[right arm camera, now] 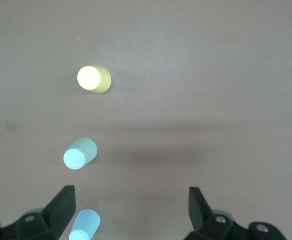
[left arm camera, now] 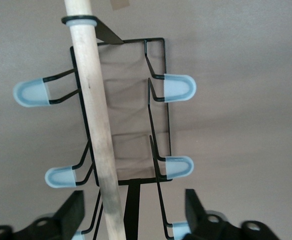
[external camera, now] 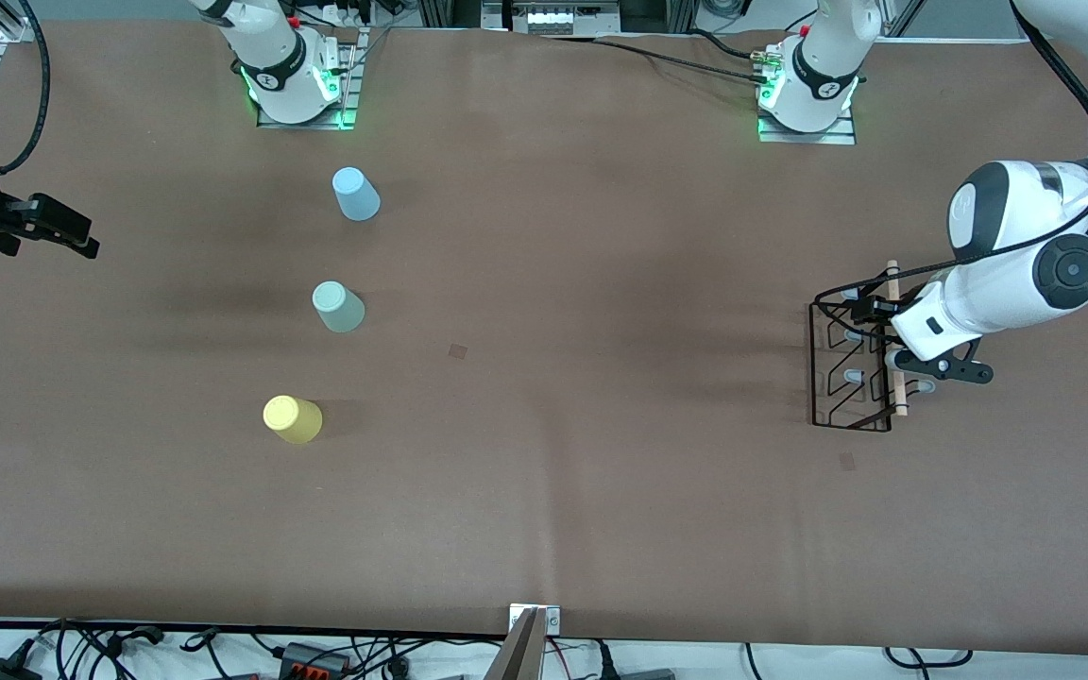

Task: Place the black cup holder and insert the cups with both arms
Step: 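Close the left gripper on the holder handle and lift it, then carry the holder with the left gripper to the table middle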

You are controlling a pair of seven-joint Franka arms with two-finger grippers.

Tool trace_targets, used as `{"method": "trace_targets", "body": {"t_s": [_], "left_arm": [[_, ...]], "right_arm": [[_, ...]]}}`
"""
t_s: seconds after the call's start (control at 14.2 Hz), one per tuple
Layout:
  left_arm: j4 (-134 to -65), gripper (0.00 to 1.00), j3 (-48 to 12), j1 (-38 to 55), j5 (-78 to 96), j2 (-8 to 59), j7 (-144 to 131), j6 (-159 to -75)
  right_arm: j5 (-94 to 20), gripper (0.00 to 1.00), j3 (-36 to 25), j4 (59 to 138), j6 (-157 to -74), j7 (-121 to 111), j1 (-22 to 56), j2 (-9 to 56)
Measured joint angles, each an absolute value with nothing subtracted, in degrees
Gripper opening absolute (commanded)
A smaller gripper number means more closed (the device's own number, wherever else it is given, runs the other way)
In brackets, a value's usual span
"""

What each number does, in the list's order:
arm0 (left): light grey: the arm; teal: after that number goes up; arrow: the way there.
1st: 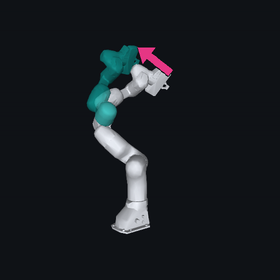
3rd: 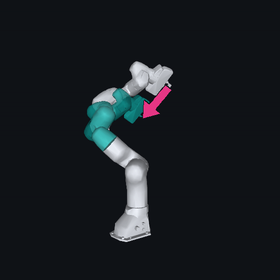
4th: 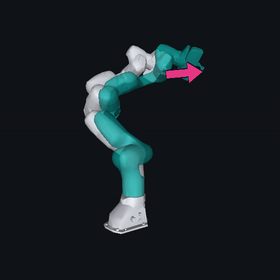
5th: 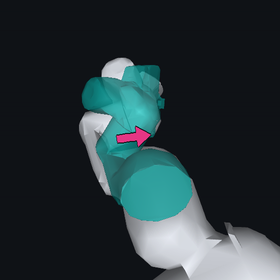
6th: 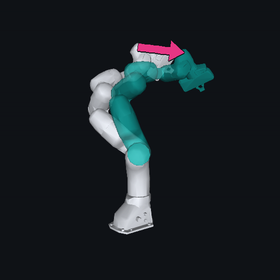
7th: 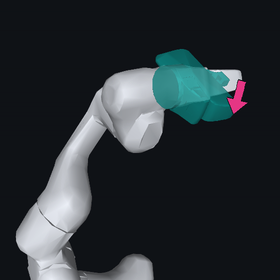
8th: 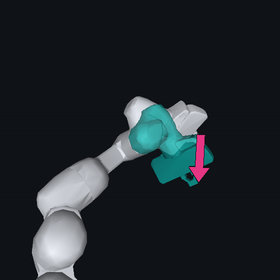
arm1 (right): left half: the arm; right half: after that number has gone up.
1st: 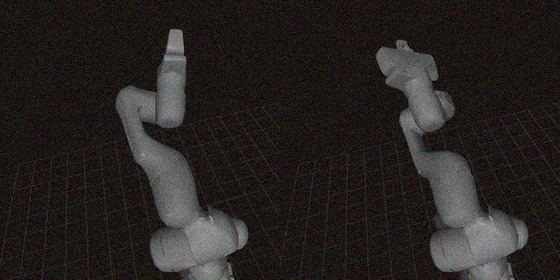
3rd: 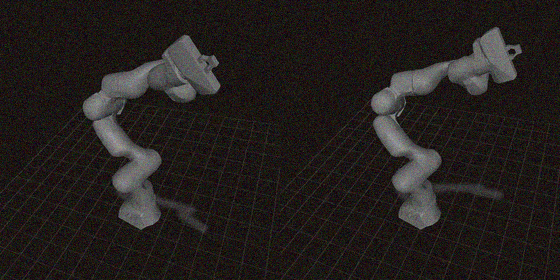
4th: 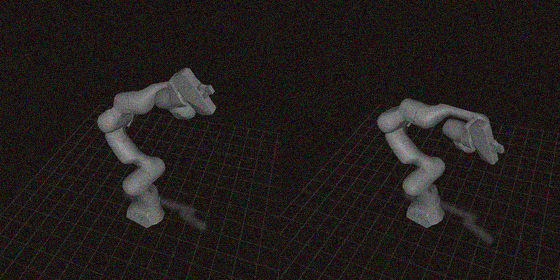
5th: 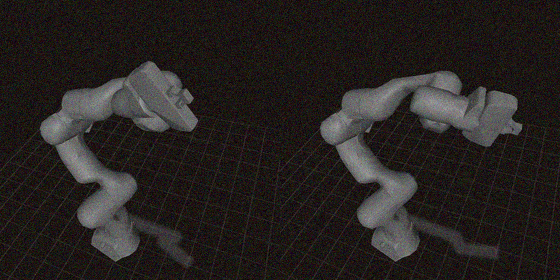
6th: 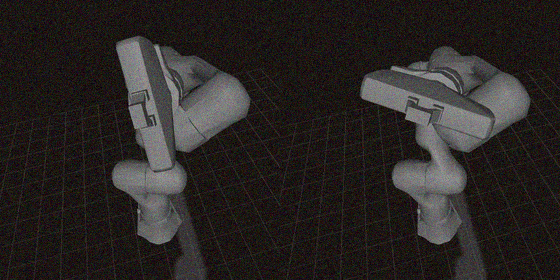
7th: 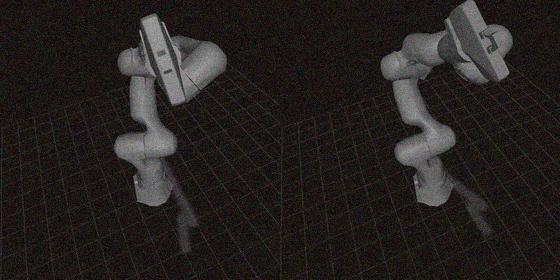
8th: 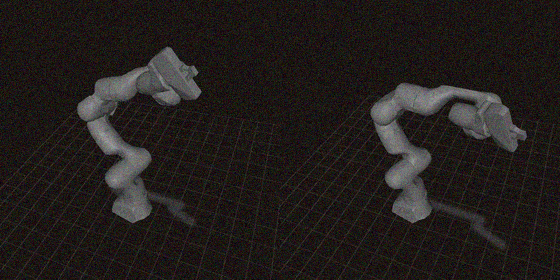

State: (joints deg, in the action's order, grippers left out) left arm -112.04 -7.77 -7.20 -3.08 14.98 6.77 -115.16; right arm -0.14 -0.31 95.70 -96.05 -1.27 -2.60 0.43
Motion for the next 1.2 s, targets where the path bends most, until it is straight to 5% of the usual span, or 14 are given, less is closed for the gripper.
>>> {"method": "trace_targets", "body": {"t_s": [0.28,0.57,0.78,1.2], "left_arm": [[-112.2,0.05,-7.6,-7.9,-3.1,15.6,6.7,-115.8],[-111.8,0.01,-7.8,-8.1,-2.9,15.6,6.2,-115.4],[-107.0,0.01,-9.9,-8.0,1.3,15.5,5.0,-107.5],[-97.3,0.01,-23.0,-3.2,3.8,15.5,-17.2,-103.0]], "right_arm": [[-0.1,1.0,-0.3,95.7,-96.0,-1.3,-2.6,0.4],[-0.1,1.0,-0.3,95.7,-96.0,-1.3,-2.6,0.4],[-0.1,1.0,-0.3,95.7,-96.0,-1.3,-2.6,0.4],[-0.1,1.0,-0.3,95.7,-96.0,-1.3,-2.6,0.4]]}}
